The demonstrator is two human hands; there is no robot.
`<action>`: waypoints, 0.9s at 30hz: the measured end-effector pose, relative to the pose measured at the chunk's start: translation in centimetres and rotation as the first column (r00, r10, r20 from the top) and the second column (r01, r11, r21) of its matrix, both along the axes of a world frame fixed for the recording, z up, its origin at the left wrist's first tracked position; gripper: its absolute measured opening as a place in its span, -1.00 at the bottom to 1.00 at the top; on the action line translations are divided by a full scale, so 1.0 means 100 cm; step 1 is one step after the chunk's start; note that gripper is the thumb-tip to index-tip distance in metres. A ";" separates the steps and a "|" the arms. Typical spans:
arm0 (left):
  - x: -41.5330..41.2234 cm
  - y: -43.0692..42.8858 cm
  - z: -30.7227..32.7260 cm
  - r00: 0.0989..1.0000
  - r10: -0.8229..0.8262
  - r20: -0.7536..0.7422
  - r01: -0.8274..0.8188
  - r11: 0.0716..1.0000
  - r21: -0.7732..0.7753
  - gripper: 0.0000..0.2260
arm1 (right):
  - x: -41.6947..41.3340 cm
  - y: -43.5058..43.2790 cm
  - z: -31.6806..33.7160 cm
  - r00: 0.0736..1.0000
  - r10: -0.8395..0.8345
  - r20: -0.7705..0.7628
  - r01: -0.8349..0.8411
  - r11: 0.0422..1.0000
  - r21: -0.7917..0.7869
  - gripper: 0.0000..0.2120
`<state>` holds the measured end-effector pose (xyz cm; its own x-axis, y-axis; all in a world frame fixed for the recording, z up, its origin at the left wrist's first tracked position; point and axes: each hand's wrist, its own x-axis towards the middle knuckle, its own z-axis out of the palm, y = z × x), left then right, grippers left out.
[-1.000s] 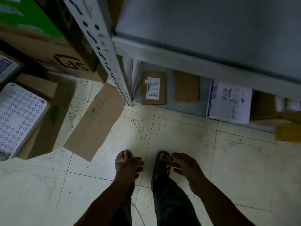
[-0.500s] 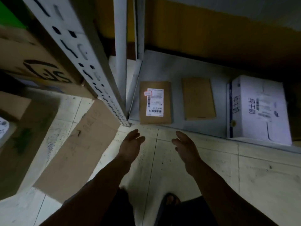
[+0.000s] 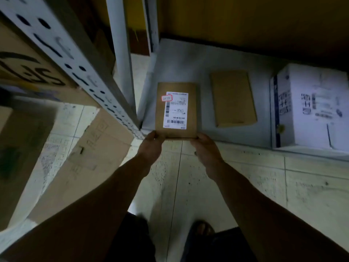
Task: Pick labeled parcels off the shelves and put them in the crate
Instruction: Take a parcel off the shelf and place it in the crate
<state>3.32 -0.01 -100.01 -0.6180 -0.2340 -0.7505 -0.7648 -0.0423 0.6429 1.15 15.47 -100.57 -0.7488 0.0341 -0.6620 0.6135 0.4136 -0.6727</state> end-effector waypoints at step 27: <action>0.165 0.028 0.122 0.978 0.187 0.096 -0.211 0.881 0.424 -0.58 | 0.156 0.063 0.120 0.946 -0.239 0.220 0.294 0.918 -0.265 -0.73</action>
